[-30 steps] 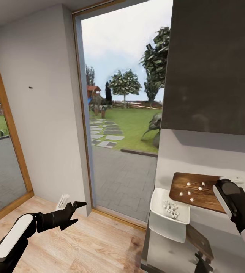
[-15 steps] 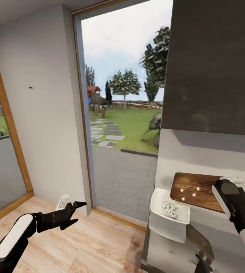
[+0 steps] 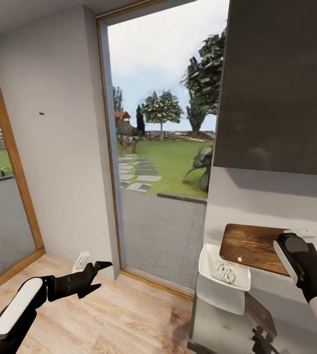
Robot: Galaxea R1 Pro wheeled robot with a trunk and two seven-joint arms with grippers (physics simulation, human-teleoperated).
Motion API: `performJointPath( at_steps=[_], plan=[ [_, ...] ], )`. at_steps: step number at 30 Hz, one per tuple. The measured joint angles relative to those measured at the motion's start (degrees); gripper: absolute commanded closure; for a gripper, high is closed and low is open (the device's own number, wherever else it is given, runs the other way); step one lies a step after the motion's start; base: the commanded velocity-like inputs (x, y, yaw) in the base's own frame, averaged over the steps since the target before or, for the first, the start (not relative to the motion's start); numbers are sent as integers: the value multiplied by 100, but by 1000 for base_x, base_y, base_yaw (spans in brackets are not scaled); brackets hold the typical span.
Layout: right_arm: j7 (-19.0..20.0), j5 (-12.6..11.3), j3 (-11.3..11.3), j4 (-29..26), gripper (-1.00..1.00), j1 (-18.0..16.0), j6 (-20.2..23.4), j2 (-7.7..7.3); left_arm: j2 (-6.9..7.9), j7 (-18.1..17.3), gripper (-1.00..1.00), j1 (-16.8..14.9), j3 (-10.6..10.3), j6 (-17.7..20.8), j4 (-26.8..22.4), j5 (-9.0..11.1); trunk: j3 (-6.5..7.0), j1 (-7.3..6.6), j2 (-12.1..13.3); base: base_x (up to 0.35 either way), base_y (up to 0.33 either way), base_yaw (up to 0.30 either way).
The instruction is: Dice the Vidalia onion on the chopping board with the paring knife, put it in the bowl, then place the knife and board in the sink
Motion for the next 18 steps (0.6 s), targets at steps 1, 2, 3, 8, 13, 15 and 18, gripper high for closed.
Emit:
performJointPath(
  at_steps=[1, 2, 3, 8, 13, 15, 18],
  plan=[
    [0, 0, 0, 0, 100, 0, -1, 0, 0, 0, -100, 0, 0, 0, 0, 0, 0, 0, 0, 0, 1, 0],
    [0, 0, 0, 0, 100, 0, -1, 0, 0, 0, -100, 0, 0, 0, 0, 0, 0, 0, 0, 0, 0, 0],
    [0, 1, 0, 0, 100, 0, -1, 0, 0, 0, -100, 0, 0, 0, 0, 0, 0, 0, 0, 0, 0, 0],
    [0, 0, -6, -2, 100, 0, 0, -7, 0, 0, -100, 0, 0, 0, 0, 0, 0, 0, 0, 0, 0, 0],
    [57, -28, -57, -42, 100, -7, 2, -13, 0, 2, -100, 0, 0, 0, 0, -2, 0, 0, 0, 0, 0, 0],
    [170, -69, -84, -58, 100, -15, 22, -42, 0, 4, -100, 0, 0, 0, 0, -4, 0, 0, 0, 0, 0, 0],
    [889, -167, -112, -121, 100, -28, 47, -120, -2, 4, -100, 0, 0, -3, 0, -6, 0, 0, 0, 0, 0, 0]
  ],
)
